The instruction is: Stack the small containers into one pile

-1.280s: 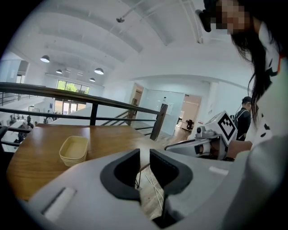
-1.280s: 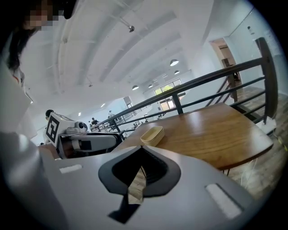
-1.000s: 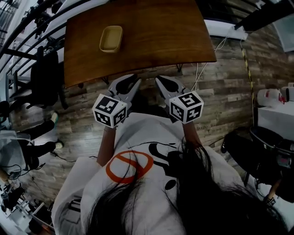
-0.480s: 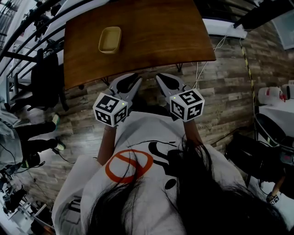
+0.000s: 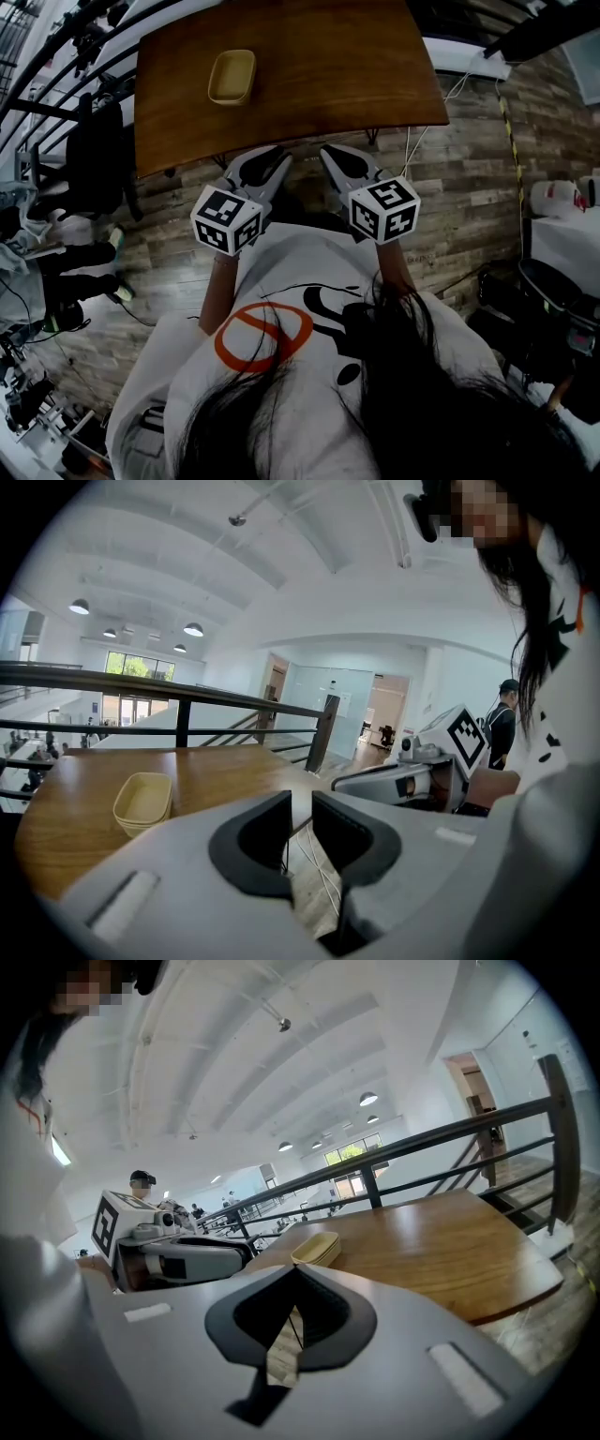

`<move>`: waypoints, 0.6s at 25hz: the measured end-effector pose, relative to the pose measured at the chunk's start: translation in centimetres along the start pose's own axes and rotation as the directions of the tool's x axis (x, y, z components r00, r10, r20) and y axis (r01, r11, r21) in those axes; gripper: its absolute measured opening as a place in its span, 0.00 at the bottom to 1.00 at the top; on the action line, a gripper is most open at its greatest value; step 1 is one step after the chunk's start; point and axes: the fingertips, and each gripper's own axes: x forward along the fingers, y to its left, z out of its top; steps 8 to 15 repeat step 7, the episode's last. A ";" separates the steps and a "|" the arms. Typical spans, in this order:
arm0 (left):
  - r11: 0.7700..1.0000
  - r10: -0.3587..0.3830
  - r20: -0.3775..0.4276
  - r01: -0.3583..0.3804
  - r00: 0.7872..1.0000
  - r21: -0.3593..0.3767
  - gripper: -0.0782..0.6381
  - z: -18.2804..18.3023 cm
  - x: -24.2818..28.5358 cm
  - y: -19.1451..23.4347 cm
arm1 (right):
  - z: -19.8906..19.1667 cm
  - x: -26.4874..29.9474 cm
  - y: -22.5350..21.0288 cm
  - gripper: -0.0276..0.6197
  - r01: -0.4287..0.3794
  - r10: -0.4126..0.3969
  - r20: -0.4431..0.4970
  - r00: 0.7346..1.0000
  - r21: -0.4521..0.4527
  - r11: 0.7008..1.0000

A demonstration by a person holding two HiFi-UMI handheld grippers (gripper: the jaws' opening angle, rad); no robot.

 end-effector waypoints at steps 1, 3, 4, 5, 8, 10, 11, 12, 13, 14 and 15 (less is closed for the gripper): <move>1.000 0.001 0.000 -0.001 1.000 0.000 0.18 0.0 0.0 0.1 | 0.0 0.1 0.0 0.08 0.000 0.000 -0.002 1.000 0.001 1.000; 1.000 0.000 -0.001 0.000 1.000 -0.001 0.18 0.0 -0.1 0.2 | 0.0 0.2 0.0 0.08 0.002 -0.002 -0.004 1.000 0.001 1.000; 1.000 0.000 0.000 0.000 1.000 -0.002 0.18 0.1 -0.1 0.3 | 0.1 0.2 0.0 0.08 0.003 -0.003 -0.004 1.000 0.001 1.000; 1.000 0.000 0.001 0.000 1.000 -0.002 0.18 0.1 -0.2 0.4 | 0.2 0.3 0.0 0.08 0.003 -0.003 -0.004 1.000 0.001 1.000; 1.000 0.000 0.002 0.000 1.000 -0.002 0.18 0.2 -0.2 0.5 | 0.4 0.5 0.0 0.08 0.005 -0.005 -0.004 1.000 -0.001 1.000; 1.000 0.000 0.002 0.000 1.000 -0.002 0.18 0.2 -0.2 0.5 | 0.4 0.5 0.0 0.08 0.005 -0.005 -0.004 1.000 -0.001 1.000; 1.000 0.000 0.002 0.000 1.000 -0.002 0.18 0.2 -0.2 0.5 | 0.4 0.5 0.0 0.08 0.005 -0.005 -0.004 1.000 -0.001 1.000; 1.000 0.000 0.002 0.000 1.000 -0.002 0.18 0.2 -0.2 0.5 | 0.4 0.5 0.0 0.08 0.005 -0.005 -0.004 1.000 -0.001 1.000; 1.000 0.000 0.002 0.000 1.000 -0.002 0.18 0.2 -0.2 0.5 | 0.4 0.5 0.0 0.08 0.005 -0.005 -0.004 1.000 -0.001 1.000; 1.000 0.000 0.002 0.000 1.000 -0.002 0.18 0.2 -0.2 0.5 | 0.4 0.5 0.0 0.08 0.005 -0.005 -0.004 1.000 -0.001 1.000; 1.000 0.000 0.002 0.000 1.000 -0.002 0.18 0.2 -0.2 0.5 | 0.4 0.5 0.0 0.08 0.005 -0.005 -0.004 1.000 -0.001 1.000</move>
